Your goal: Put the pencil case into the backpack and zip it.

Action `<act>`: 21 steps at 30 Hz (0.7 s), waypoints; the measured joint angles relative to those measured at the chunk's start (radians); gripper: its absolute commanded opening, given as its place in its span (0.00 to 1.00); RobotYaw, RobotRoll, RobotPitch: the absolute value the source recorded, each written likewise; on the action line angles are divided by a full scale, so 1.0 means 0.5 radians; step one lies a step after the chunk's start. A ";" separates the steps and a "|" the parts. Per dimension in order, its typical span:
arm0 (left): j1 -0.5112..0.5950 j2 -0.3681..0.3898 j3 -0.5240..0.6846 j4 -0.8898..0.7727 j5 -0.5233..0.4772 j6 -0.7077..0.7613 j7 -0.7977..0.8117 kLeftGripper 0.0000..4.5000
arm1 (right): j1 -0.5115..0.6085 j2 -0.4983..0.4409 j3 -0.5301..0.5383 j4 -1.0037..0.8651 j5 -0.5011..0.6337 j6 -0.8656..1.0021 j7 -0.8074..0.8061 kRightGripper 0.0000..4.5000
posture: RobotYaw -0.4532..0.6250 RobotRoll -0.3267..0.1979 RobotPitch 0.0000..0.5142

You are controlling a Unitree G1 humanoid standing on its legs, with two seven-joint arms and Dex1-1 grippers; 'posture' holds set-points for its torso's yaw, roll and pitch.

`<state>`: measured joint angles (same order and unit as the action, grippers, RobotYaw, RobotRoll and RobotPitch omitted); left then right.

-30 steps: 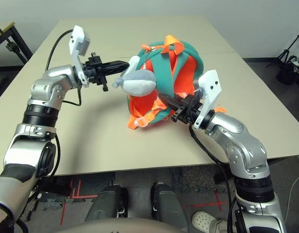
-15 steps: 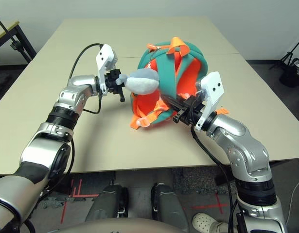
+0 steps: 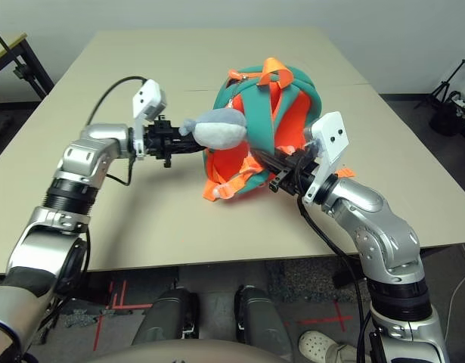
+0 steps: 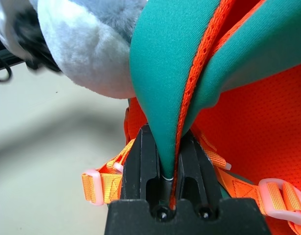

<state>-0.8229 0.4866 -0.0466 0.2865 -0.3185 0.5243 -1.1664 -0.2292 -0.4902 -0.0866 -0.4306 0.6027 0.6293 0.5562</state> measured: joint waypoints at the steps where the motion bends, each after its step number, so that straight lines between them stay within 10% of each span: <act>1: -0.001 0.030 0.044 -0.033 -0.034 0.031 0.001 0.92 | -0.002 0.001 0.001 0.002 0.000 0.000 0.000 0.02 | 0.54 0.62 0.15; 21: -0.267 -0.011 -0.058 -0.286 -0.445 0.360 -0.156 1.00 | -0.030 0.007 0.025 0.019 -0.024 -0.002 0.010 0.02 | 0.49 0.62 0.14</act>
<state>-0.9565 0.4811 -0.0754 0.1437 -0.5412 0.7044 -1.2443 -0.2444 -0.4865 -0.0741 -0.4212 0.5906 0.6281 0.5615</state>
